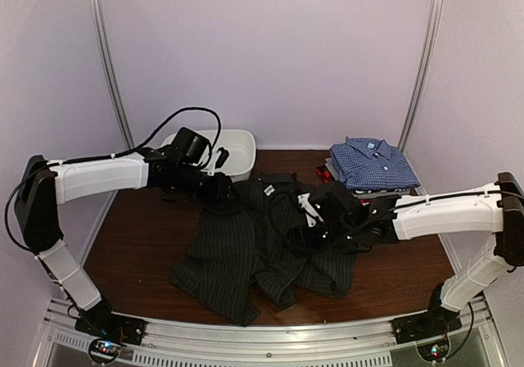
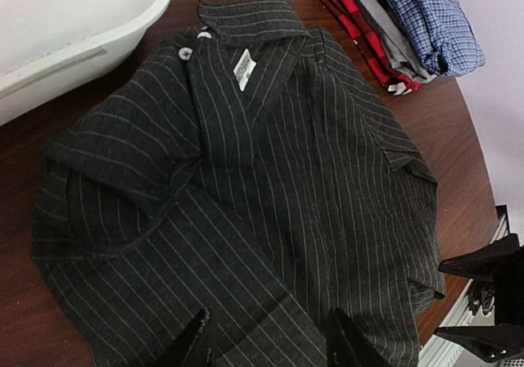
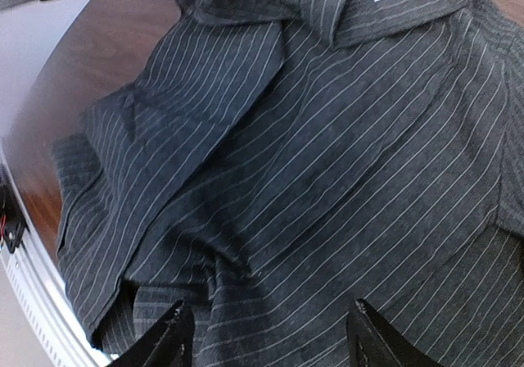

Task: Fold and stack the long sleeve shirts
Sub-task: Flatten out the crumpled shirt at the center of the board, then smooth out the flattened shirt at the center of the board.

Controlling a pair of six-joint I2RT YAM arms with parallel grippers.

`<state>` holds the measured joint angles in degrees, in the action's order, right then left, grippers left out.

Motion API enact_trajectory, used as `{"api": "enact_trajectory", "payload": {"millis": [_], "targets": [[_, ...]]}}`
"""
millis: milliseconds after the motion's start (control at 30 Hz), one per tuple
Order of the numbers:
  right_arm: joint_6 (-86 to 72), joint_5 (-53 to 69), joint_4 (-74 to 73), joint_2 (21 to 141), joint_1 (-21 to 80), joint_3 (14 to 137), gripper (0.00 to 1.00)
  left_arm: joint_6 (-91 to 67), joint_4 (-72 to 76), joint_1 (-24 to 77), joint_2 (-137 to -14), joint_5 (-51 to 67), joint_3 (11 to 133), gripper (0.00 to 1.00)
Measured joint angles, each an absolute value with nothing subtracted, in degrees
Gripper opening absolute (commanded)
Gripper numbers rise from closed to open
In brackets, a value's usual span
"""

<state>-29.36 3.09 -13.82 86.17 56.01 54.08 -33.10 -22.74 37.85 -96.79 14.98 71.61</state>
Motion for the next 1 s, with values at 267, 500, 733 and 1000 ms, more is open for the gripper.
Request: {"api": "enact_trajectory", "payload": {"millis": [267,500,733,1000], "targets": [[-35.3,3.4,-13.8,81.9,64.5,46.7,0.71,-35.2,-26.0,46.0,-84.4,13.8,58.3,0.55],[-40.9,6.9,-9.4,81.3,67.2,41.7,0.72,-38.0,-29.0,54.9,-80.7,15.9,49.5,0.7],[-44.4,9.7,-4.1,84.8,67.2,40.9,0.71,-39.3,-30.5,61.0,-82.0,15.6,49.8,0.74],[-46.2,10.7,-2.1,88.2,67.2,41.8,0.4,-39.6,-34.8,66.0,-92.3,10.5,57.0,0.52]]}}
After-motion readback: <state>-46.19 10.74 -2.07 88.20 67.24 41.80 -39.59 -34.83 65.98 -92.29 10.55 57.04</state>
